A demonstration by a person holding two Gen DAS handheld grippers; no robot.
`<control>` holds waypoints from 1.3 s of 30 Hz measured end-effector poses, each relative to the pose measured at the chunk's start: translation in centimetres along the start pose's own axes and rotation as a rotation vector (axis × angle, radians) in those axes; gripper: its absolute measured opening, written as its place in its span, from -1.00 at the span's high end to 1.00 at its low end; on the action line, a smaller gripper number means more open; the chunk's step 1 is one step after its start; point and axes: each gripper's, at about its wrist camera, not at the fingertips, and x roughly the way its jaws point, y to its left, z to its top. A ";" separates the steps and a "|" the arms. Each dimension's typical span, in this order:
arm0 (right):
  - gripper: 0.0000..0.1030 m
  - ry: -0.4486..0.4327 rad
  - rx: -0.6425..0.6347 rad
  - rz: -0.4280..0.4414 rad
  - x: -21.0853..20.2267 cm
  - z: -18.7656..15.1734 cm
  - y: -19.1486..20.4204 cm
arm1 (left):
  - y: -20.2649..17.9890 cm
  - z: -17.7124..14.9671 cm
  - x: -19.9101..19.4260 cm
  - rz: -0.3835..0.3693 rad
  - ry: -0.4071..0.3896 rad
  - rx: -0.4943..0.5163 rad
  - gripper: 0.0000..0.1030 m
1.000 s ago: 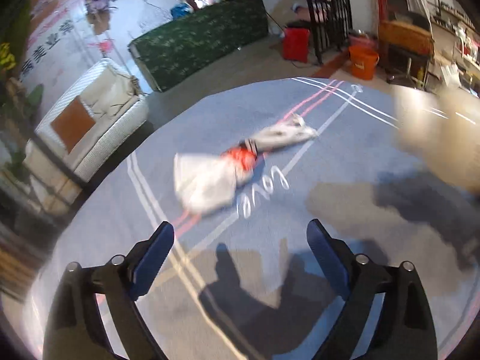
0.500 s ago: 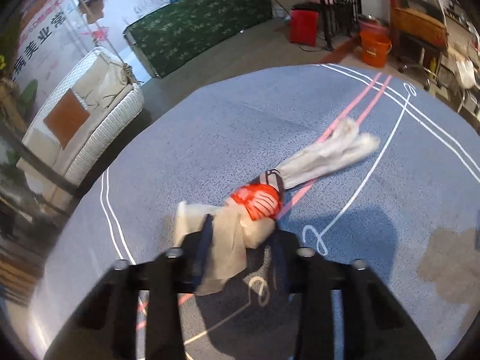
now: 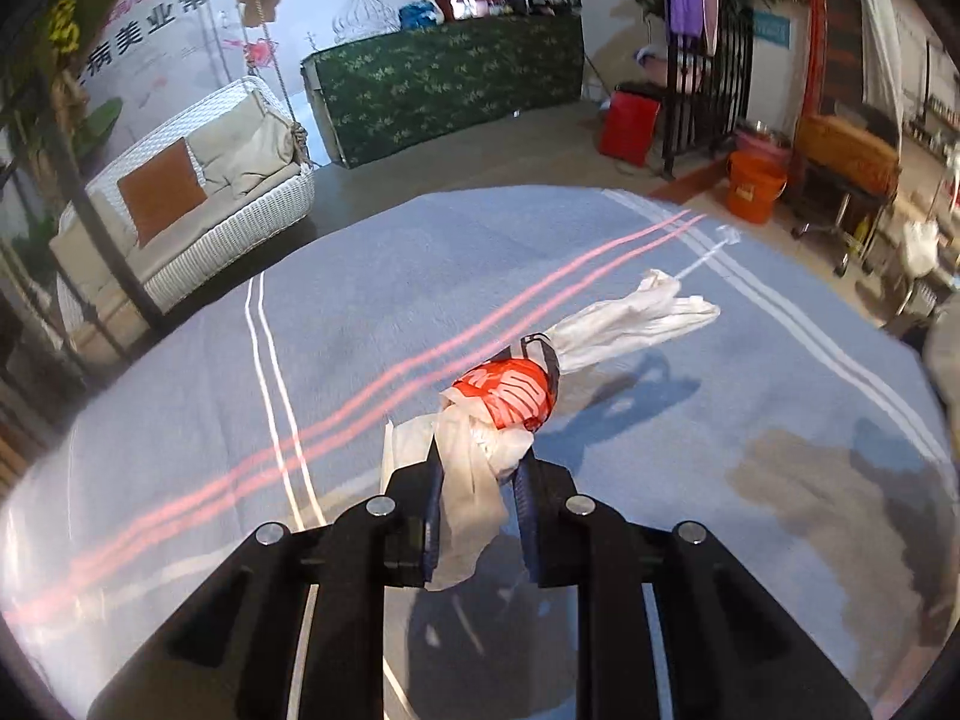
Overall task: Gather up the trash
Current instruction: 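Carry the bottle to the bin and open the right gripper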
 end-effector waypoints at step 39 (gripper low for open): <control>-0.20 0.259 0.471 -0.382 -7.4 -15.6 -19.2 | -23.7 -5.8 -13.7 -0.432 -0.159 0.054 0.60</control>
